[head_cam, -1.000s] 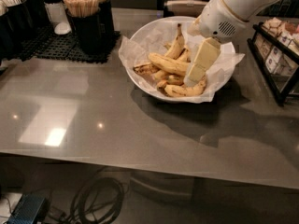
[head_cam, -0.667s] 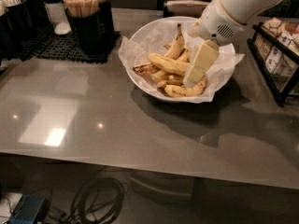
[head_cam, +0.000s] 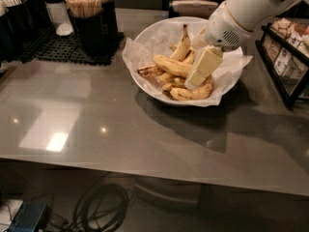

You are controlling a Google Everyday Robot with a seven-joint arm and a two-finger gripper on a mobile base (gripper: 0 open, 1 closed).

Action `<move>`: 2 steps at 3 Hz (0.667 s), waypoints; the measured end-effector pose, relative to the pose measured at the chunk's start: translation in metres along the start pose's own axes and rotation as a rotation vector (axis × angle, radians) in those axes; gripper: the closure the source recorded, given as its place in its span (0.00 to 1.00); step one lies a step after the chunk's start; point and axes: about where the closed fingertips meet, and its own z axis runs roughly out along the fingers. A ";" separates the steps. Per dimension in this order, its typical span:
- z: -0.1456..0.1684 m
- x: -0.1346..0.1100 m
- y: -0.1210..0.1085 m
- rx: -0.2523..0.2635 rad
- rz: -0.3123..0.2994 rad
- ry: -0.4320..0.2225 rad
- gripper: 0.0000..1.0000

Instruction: Pick banana from white bowl

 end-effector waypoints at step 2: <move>0.000 0.000 0.000 0.000 0.000 0.000 0.52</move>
Offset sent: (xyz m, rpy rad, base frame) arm 0.0000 0.0000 0.0000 0.0000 0.0000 0.0000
